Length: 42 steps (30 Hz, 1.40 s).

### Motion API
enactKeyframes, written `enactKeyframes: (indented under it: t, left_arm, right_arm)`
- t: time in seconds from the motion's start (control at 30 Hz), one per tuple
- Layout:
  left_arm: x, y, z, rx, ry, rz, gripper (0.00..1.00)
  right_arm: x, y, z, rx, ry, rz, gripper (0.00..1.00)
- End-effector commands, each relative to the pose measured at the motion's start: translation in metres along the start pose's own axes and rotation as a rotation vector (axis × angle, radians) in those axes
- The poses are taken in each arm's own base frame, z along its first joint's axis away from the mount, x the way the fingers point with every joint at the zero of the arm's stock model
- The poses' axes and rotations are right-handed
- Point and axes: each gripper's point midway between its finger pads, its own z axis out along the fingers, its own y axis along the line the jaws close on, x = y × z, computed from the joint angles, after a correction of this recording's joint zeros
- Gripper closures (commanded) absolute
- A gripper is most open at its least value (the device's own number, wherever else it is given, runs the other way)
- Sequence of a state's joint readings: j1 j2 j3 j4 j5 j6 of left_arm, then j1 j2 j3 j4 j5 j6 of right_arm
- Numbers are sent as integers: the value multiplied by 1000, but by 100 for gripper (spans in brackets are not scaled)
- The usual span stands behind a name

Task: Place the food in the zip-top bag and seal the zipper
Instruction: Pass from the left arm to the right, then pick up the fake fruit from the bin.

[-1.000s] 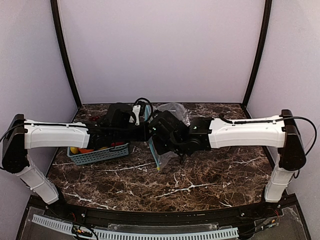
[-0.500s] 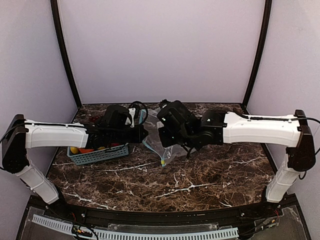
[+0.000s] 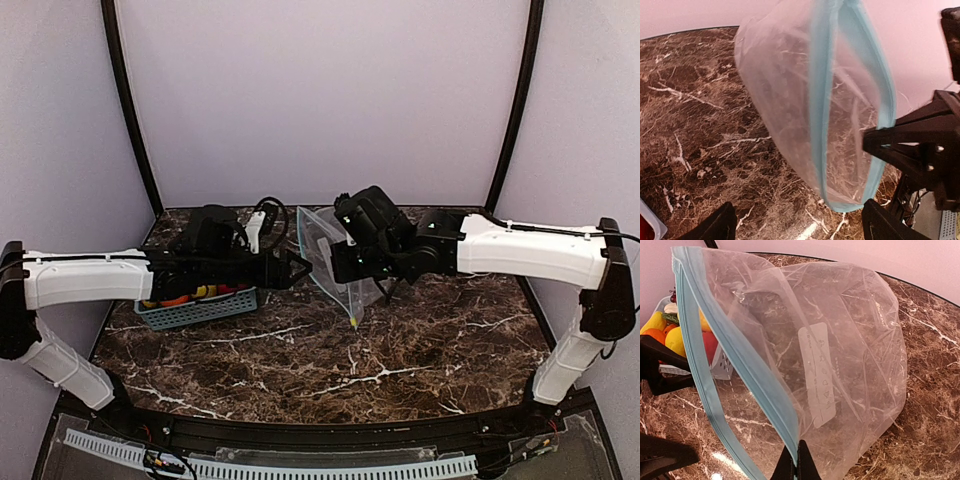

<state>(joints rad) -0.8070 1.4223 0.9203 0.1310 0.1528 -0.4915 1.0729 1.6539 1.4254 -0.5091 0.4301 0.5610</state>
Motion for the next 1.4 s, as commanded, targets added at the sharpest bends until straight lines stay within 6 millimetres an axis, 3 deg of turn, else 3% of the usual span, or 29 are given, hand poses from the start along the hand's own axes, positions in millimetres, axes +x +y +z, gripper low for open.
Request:
enactKeyframes:
  t: [0.0, 0.13, 0.2, 0.27, 0.33, 0.47, 0.6, 0.73, 0.93, 1.0, 1.13, 1.37]
  left_arm:
    - [-8, -30, -35, 118, 8, 52, 8]
    - [-7, -21, -58, 90, 63, 50, 4]
    - [-11, -5, -70, 41, 72, 46, 3]
    - [-17, 20, -81, -36, 75, 26, 2]
    - [-29, 61, -95, -129, 58, -33, 1]
    - [-47, 124, -118, -241, -5, -180, 1]
    - [-70, 173, -138, -312, -169, -334, 1]
    - [-79, 219, -154, -396, -294, -459, 1]
    - [-66, 288, -160, -520, -343, -593, 2]
    - [-63, 302, -158, -524, -348, -616, 2]
    - [-55, 322, -145, -537, -314, -637, 1]
    - [-48, 338, -124, -514, -251, -647, 1]
  right_arm:
    - [3, 2, 5, -14, 18, 18, 100]
    - [3, 4, 7, -16, 24, 17, 100]
    - [2, 4, 8, -16, 23, 17, 100]
    - [1, 5, 9, -18, 24, 15, 100]
    - [1, 7, 10, -21, 25, 13, 100]
    - [1, 8, 10, -25, 27, 10, 100]
    - [2, 8, 10, -24, 26, 10, 100]
    - [0, 11, 10, -42, 20, 10, 100]
    - [-2, 15, 10, -67, 11, 7, 100]
    - [-2, 17, 10, -76, 10, 8, 100]
    - [-3, 19, 11, -87, 9, 2, 100]
    - [-5, 19, 10, -88, 6, -4, 100]
